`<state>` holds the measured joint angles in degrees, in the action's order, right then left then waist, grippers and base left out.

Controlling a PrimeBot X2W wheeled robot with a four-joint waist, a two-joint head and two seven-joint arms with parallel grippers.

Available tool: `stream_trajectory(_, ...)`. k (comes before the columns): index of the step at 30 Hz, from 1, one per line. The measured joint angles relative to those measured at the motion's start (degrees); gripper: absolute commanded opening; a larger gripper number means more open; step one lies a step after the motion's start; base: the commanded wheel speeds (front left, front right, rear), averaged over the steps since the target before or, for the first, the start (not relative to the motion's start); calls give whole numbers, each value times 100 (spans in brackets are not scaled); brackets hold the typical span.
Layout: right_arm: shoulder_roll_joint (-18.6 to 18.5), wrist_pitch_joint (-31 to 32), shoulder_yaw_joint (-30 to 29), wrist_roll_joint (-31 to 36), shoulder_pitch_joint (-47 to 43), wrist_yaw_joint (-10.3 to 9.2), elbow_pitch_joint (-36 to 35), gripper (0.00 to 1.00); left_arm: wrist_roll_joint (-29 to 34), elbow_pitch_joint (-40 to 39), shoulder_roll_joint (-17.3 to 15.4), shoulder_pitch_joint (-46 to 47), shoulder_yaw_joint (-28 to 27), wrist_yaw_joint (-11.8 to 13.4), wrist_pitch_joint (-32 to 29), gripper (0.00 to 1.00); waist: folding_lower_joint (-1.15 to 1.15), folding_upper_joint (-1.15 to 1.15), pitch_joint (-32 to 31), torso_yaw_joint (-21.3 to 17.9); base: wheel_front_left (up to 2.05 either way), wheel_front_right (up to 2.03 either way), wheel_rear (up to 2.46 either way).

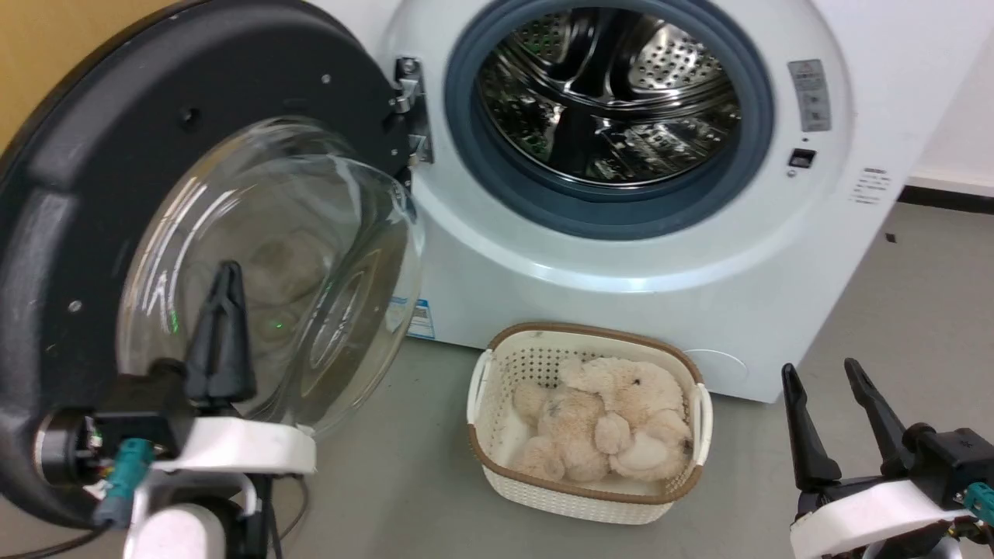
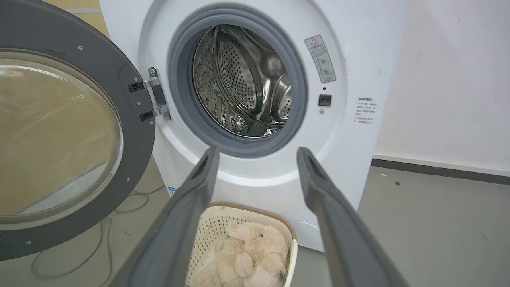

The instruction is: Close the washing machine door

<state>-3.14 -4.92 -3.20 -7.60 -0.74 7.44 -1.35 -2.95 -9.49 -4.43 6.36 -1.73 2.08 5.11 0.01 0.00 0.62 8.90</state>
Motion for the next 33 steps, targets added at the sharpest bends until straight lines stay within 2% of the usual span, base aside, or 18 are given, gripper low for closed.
stream_trajectory(13,0,-158,23,-57,2,0,-58,100,-336,-409,16,528,-964,-372,149,0,0,0,102,511,0,0,0)
stream_trajectory(21,0,-249,74,-107,43,0,-60,100,-865,-632,46,845,-1663,-528,246,0,0,0,208,745,0,0,0)
stream_trajectory(28,0,-335,116,-116,128,0,-73,100,-1644,-589,5,1114,-2304,-584,310,0,0,0,298,938,0,0,0)
stream_trajectory(33,0,-389,118,-118,131,0,-99,100,-2419,-155,-163,1268,-2722,-631,359,0,0,0,379,1069,0,0,0)
